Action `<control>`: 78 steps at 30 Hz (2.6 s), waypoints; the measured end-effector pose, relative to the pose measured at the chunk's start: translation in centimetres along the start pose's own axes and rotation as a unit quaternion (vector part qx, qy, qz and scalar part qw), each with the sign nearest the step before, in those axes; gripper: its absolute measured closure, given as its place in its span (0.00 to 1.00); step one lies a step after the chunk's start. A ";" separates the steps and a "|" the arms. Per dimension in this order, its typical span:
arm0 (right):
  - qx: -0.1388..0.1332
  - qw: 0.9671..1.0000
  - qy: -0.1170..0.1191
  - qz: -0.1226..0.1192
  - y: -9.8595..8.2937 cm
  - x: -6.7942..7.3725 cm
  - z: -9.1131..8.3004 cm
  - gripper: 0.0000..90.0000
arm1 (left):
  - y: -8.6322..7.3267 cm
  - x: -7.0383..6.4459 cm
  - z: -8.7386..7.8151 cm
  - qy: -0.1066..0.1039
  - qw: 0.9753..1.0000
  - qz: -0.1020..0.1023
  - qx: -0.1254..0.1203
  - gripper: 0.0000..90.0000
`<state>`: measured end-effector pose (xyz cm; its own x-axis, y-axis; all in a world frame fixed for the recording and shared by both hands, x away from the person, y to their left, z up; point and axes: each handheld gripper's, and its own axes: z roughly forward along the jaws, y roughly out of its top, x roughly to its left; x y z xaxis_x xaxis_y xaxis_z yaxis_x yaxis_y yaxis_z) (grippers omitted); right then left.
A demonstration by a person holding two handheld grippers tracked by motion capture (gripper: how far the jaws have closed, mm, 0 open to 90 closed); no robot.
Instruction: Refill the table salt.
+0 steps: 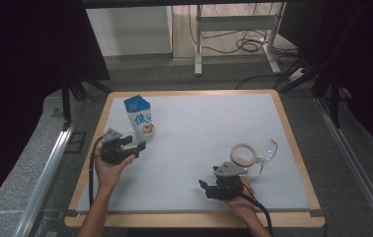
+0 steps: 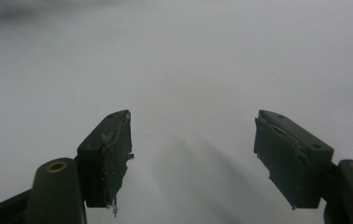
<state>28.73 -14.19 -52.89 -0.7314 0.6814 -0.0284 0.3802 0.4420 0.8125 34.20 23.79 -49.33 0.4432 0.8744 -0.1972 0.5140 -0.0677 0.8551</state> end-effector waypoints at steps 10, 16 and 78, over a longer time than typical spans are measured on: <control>0.007 1.000 0.000 -0.010 -0.2 0.3 0.2 0.32 | 2.9 3.5 1.5 -0.007 1.000 -0.015 -0.006 0.42; 0.008 1.000 0.000 -0.011 -0.2 0.4 0.2 0.32 | 4.3 4.7 2.5 -0.014 1.000 -0.015 -0.011 0.47; -0.007 1.000 -0.006 -0.012 -0.4 0.5 -0.2 0.32 | 5.3 -2.9 0.7 -0.179 0.982 0.008 -0.061 1.00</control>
<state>28.17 -14.14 -53.10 -0.7331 0.6777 -0.0562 0.3535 0.4505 0.8198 36.16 20.52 -44.59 0.6908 0.6481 -0.3207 0.4231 -0.0025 0.9061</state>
